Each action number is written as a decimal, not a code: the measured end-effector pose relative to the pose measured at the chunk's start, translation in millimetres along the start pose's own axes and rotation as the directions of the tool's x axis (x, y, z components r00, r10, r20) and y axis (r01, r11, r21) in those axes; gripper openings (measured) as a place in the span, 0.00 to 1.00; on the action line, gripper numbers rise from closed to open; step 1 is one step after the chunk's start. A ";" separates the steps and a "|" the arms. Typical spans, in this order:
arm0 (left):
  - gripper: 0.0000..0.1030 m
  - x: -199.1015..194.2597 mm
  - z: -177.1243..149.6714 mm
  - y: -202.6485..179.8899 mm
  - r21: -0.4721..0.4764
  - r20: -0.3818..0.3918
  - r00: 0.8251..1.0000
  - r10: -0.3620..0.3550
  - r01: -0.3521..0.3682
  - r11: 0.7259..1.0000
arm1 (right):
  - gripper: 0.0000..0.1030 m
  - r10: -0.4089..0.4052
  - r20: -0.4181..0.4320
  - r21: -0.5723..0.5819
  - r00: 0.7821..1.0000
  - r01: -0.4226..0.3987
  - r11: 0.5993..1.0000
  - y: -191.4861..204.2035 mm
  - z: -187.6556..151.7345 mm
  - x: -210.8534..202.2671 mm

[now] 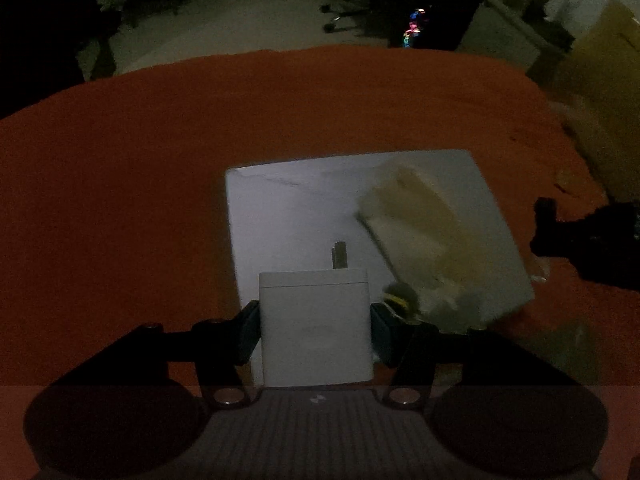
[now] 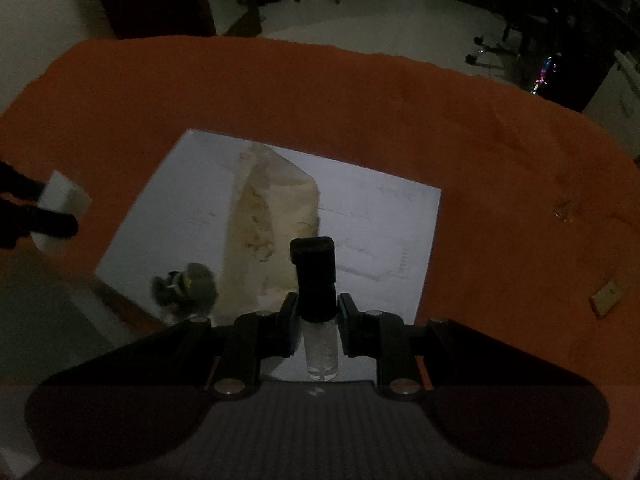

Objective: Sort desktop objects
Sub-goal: 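Carry the charger and black-capped item with both tools into the box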

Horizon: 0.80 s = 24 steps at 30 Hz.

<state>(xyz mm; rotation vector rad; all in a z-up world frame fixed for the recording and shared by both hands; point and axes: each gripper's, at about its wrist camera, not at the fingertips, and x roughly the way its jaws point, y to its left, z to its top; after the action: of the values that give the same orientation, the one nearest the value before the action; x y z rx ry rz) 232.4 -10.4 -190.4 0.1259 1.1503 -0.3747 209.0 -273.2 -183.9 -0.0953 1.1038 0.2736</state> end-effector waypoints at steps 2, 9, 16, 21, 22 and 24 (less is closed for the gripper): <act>0.50 -6.7 -5.4 -7.1 0.027 0.002 1.000 -0.016 0.016 1.000 | 0.22 0.028 0.011 0.005 1.000 -0.028 1.000 3.2 -2.6 -13.0; 0.50 -38.7 -36.4 -33.0 0.076 -0.009 0.996 -0.087 0.088 0.993 | 0.22 0.088 0.017 -0.064 0.996 -0.087 0.994 31.4 -13.3 -46.9; 0.50 -56.8 -86.6 -60.9 0.171 -0.002 0.994 -0.111 0.110 0.979 | 0.22 0.178 -0.024 -0.156 0.984 -0.179 0.971 72.2 -44.8 -63.4; 0.50 -34.6 -124.2 -72.4 0.176 -0.112 0.986 -0.120 0.139 0.974 | 0.22 0.227 -0.114 -0.186 0.967 -0.245 0.952 99.4 -81.5 -51.7; 0.50 -29.8 -131.3 -74.2 0.174 -0.137 0.983 -0.124 0.147 0.974 | 0.22 0.227 -0.148 -0.186 0.963 -0.252 0.950 104.1 -90.1 -44.5; 0.50 -20.8 -143.8 -77.3 0.167 -0.164 0.979 -0.122 0.149 0.975 | 0.22 0.222 -0.211 -0.168 0.952 -0.259 0.951 107.6 -102.8 -29.0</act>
<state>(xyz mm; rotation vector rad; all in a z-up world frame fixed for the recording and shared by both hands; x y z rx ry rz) 73.3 -36.4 -223.2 0.2370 1.2794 -0.5986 79.1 -196.4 -197.9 -0.1630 1.2784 0.6029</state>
